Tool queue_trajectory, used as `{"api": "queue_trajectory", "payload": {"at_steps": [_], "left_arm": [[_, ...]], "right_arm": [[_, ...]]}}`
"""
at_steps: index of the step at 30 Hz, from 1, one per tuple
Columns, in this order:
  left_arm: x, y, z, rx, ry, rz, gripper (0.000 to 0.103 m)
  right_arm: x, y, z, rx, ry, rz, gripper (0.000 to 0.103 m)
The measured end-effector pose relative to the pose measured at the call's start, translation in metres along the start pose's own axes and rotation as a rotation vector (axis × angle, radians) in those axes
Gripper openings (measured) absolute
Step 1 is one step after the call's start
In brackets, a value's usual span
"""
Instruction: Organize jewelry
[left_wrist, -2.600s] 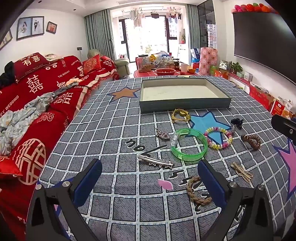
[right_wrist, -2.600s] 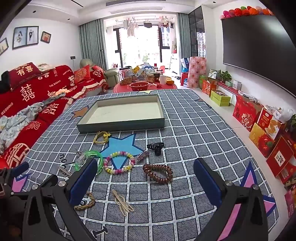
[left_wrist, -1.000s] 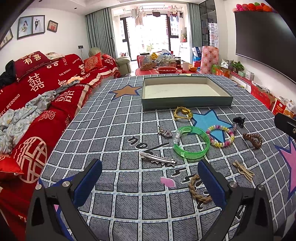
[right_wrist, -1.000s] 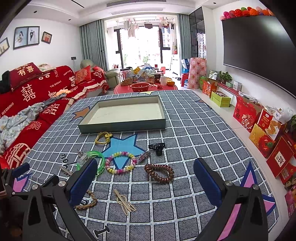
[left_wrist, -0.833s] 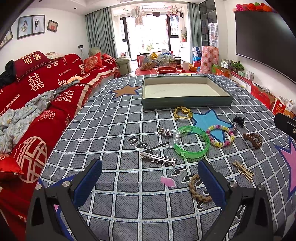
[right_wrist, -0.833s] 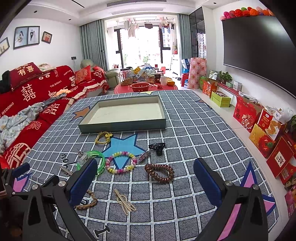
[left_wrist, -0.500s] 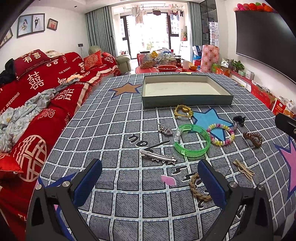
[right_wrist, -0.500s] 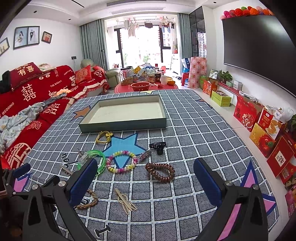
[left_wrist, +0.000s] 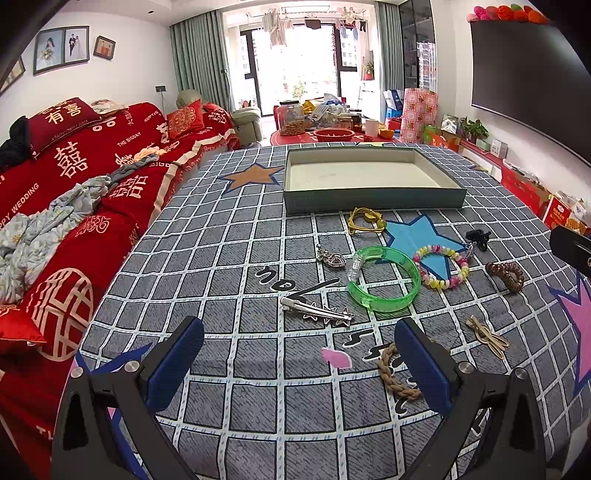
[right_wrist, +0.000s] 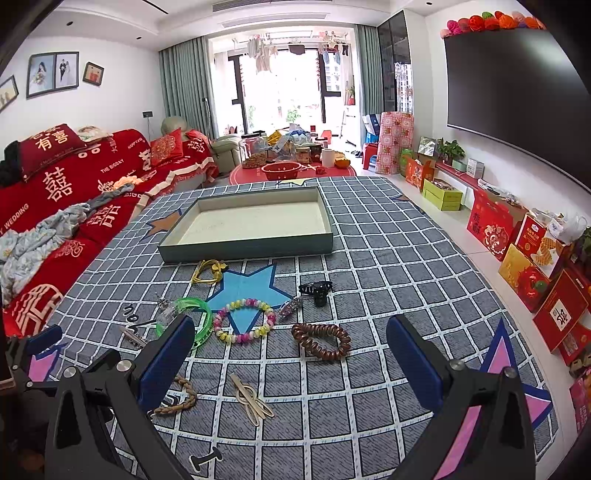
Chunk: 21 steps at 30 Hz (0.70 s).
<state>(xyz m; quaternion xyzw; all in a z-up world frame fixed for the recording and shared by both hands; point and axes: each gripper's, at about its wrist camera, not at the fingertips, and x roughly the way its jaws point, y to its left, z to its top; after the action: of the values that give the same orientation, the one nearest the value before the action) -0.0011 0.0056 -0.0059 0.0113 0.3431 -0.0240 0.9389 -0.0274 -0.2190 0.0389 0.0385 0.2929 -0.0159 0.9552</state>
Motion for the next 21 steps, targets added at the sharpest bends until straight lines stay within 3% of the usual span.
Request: {"api": "queue_trajectory", "payload": {"at_steps": [21], "left_arm": [[0.0061, -0.0017, 0.0029, 0.007, 0.021, -0.003, 0.103]], "right_arm": [[-0.0011, -0.0005, 0.0002, 0.002, 0.007, -0.001, 0.103]]}}
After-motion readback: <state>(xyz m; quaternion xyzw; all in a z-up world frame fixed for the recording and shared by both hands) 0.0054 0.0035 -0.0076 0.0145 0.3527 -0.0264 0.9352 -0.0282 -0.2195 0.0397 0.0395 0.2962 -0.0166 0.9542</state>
